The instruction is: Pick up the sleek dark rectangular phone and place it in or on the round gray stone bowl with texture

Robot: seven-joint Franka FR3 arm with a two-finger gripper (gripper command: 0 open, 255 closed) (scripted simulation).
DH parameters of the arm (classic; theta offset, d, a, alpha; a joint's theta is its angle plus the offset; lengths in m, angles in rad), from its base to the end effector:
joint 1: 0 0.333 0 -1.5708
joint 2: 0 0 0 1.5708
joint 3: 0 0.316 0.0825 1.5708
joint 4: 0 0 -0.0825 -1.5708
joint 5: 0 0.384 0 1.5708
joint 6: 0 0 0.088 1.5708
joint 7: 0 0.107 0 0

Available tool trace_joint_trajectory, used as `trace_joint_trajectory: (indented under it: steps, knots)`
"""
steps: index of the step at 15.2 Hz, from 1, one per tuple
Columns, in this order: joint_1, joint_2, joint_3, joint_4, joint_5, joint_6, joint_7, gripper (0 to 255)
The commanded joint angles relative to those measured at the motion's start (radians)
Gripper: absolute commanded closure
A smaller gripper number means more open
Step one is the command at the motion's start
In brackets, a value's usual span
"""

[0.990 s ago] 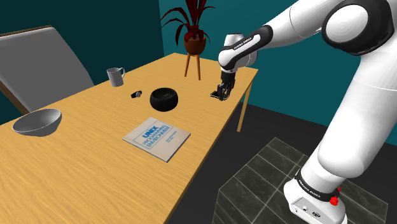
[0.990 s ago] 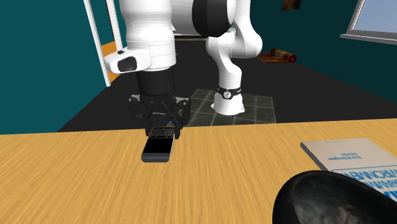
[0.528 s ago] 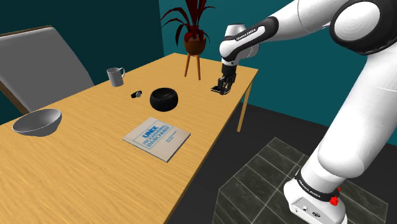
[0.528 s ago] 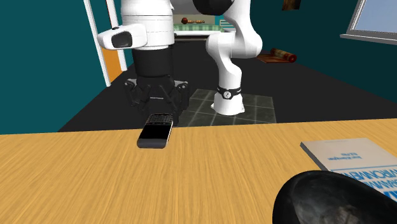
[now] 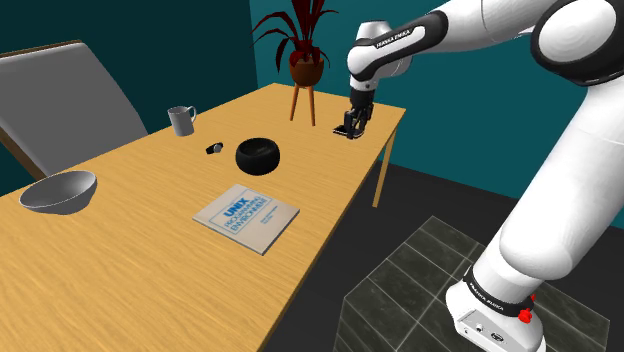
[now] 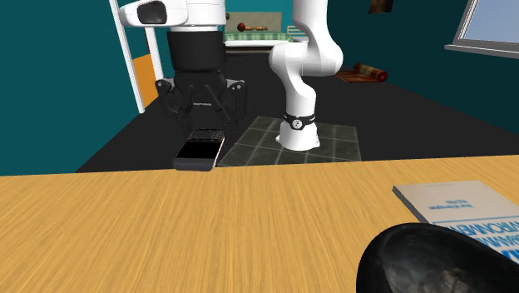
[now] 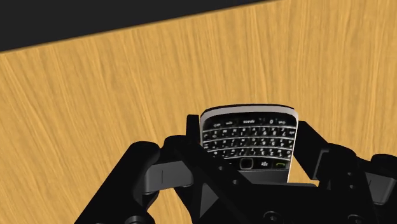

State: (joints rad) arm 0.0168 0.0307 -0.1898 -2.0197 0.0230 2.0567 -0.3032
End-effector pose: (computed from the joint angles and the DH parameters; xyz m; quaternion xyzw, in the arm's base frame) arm 0.5515 -0.0945 0.4362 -0.9982 -0.0598 -0.0051 0.0063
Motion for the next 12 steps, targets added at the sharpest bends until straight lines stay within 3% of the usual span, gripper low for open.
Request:
trace_joint_trajectory:
  steps: [1, 12]
  knots:
    - [0.0, -0.009, 0.0, 0.02, -0.002, -0.03, 0.001, 255]
    - [0.001, -0.039, 0.001, 0.132, -0.009, -0.17, 0.008, 255]
